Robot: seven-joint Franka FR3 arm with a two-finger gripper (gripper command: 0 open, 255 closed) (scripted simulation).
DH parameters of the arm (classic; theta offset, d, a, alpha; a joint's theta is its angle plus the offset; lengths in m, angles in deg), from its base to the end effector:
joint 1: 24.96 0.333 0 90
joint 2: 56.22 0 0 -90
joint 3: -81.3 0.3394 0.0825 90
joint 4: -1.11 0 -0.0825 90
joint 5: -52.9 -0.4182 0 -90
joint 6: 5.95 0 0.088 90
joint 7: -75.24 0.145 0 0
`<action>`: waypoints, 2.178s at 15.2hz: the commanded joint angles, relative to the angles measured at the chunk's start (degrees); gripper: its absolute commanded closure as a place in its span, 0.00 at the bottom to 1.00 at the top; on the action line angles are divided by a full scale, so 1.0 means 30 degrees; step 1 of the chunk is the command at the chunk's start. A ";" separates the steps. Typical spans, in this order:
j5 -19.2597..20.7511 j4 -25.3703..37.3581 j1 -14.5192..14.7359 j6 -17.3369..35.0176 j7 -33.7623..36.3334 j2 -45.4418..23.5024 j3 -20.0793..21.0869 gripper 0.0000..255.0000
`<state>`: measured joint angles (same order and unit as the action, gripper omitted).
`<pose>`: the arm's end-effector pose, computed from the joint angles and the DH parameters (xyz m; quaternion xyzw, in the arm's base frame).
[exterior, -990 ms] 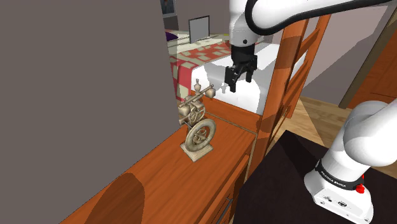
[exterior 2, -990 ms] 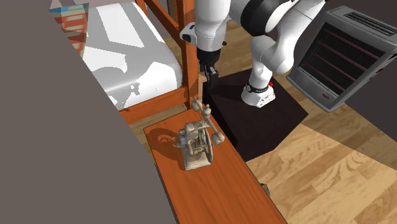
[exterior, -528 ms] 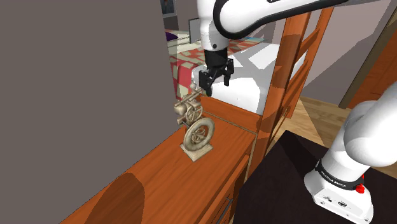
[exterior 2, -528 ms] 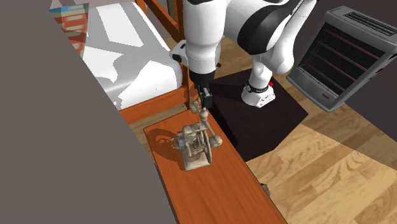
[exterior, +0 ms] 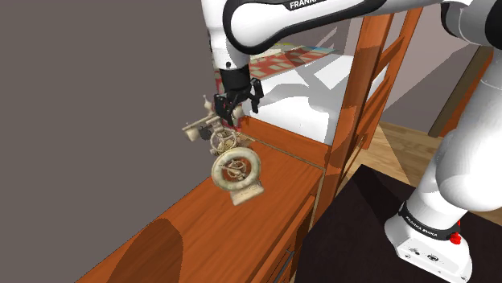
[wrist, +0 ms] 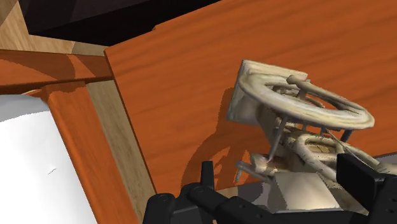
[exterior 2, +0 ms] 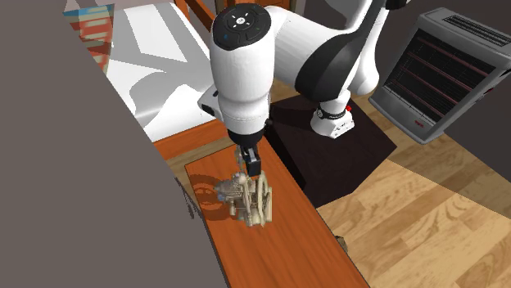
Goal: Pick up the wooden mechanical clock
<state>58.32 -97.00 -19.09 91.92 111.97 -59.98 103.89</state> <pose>0.5426 0.2743 0.5134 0.9968 -0.0640 -0.0089 0.0460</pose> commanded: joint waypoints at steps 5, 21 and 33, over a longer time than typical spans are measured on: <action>0.0193 -0.0921 0.0096 0.1326 0.0363 -0.0462 0.0057 0.00; 0.0187 -0.0822 0.0106 0.1220 0.0353 -0.0453 0.0049 1.00; 0.0185 0.2387 0.0196 -0.1886 0.0180 -0.0560 0.0109 1.00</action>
<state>58.90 -90.58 -18.49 86.98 112.60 -61.81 104.22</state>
